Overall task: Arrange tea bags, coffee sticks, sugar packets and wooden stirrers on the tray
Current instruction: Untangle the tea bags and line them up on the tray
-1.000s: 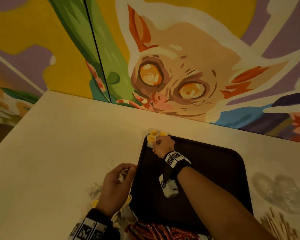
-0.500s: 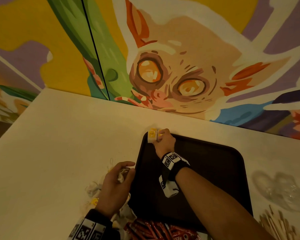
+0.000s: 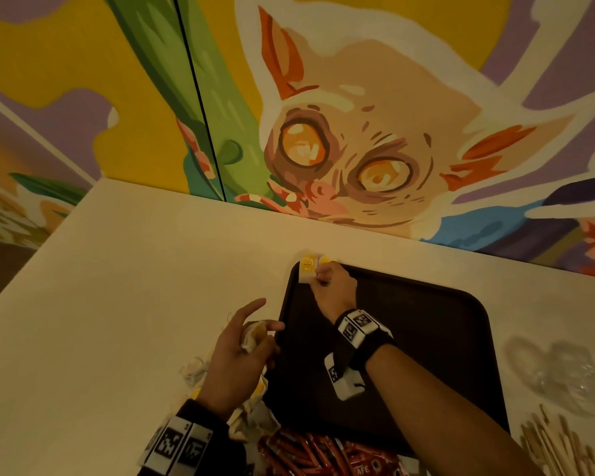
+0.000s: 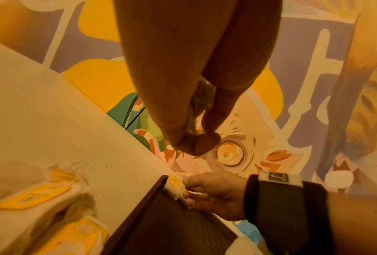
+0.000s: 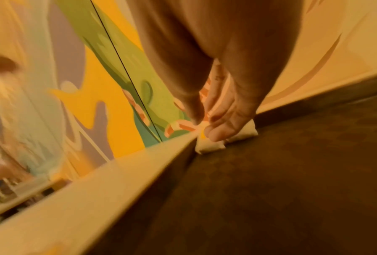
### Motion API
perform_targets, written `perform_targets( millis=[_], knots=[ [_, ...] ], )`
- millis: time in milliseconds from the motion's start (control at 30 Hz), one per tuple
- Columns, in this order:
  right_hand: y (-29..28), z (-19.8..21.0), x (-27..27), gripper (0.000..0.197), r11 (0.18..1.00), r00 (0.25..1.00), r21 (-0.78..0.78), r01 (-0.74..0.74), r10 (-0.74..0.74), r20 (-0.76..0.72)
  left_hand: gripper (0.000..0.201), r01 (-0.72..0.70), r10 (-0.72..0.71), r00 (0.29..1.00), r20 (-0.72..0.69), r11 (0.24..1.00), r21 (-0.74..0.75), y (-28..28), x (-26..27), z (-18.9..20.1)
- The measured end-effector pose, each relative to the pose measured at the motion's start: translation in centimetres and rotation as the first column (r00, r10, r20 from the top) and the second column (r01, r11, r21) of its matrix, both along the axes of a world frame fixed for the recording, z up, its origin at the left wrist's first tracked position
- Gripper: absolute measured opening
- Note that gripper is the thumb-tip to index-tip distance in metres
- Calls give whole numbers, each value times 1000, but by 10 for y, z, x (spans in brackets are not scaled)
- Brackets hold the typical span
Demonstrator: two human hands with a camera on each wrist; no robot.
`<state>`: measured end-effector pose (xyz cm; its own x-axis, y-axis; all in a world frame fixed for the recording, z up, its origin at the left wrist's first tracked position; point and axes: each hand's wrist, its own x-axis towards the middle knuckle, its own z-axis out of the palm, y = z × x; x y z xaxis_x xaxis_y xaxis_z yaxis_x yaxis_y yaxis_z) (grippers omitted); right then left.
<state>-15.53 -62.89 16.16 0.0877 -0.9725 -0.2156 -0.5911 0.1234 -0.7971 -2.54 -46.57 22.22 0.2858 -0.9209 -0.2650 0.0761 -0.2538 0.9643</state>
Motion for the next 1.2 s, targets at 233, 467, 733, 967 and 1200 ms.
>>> perform_targets(
  millis=[233, 467, 733, 967, 1200],
  knots=[
    [84, 57, -23, 11, 929, 884, 9, -371, 350, 308, 75, 121, -118, 965, -232, 993, -1, 9, -4, 9],
    [128, 79, -38, 14, 913, 836, -54, -403, 392, 383, 70, 216, -220, 949, -226, 976, -40, 24, -16, 19],
    [142, 79, -59, 11, 932, 889, -132, -339, 363, 279, 24, 191, -195, 981, -15, 972, -137, 44, -26, 16],
    [158, 80, -57, 20, 958, 878, -137, -252, 286, 383, 18, 79, -74, 997, 35, 981, -179, 50, -32, 15],
    [162, 78, -55, 20, 979, 861, -73, -192, 203, 465, 25, -57, 40, 985, -168, 993, -100, 52, -36, 21]
  ],
)
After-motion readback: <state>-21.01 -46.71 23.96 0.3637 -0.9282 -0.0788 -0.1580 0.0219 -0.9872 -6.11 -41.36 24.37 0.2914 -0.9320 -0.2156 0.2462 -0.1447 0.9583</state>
